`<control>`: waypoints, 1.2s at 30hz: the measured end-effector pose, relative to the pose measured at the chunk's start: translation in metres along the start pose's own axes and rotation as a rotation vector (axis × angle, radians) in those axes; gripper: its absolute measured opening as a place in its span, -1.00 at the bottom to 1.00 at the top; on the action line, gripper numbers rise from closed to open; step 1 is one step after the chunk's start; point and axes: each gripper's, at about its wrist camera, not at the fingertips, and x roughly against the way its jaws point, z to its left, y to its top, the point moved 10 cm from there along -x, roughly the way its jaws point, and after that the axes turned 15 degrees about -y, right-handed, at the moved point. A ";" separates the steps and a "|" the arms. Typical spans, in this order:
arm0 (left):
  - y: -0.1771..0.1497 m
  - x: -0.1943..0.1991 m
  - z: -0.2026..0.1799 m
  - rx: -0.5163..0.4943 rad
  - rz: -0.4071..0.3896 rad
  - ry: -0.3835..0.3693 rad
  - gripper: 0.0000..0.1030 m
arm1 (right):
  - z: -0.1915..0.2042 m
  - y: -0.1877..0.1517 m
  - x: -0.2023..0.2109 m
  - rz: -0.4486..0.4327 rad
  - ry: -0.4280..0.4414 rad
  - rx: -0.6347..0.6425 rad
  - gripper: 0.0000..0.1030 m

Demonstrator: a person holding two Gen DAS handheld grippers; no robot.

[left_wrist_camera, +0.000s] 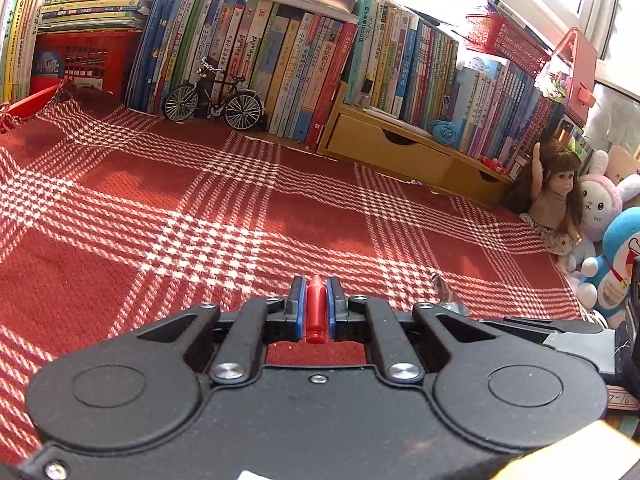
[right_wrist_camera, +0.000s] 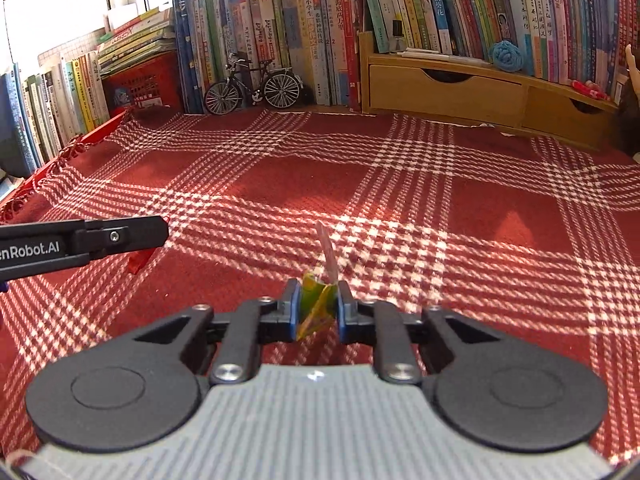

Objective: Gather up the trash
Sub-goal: 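Grasp the red crayon with the left gripper while the right grasps the small gold wrapper, then carry the red crayon and gold wrapper off the bed edge over the bin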

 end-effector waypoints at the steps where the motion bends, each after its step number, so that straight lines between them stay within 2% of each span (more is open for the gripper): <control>1: -0.003 0.004 -0.002 -0.008 0.004 0.000 -0.81 | 0.000 -0.002 0.006 -0.005 0.005 0.002 -0.57; 11: -0.030 0.060 -0.035 -0.087 0.025 -0.039 -0.81 | 0.004 -0.028 0.077 -0.051 0.062 0.014 -0.57; 18: -0.058 0.112 -0.061 -0.121 0.036 -0.083 -0.81 | 0.002 -0.060 0.130 -0.055 0.095 0.010 -0.57; 22: -0.084 0.146 -0.079 -0.157 0.047 -0.115 -0.81 | 0.003 -0.085 0.163 -0.054 0.117 0.017 -0.57; 28: -0.127 0.189 -0.091 -0.133 0.083 -0.146 -0.81 | 0.002 -0.124 0.207 -0.040 0.146 0.028 -0.56; 32: -0.176 0.204 -0.089 -0.115 0.148 -0.135 -0.81 | 0.003 -0.159 0.221 0.001 0.164 0.034 -0.56; 36: -0.219 0.201 -0.077 -0.078 0.231 -0.102 -0.81 | 0.009 -0.205 0.215 0.085 0.166 0.055 -0.56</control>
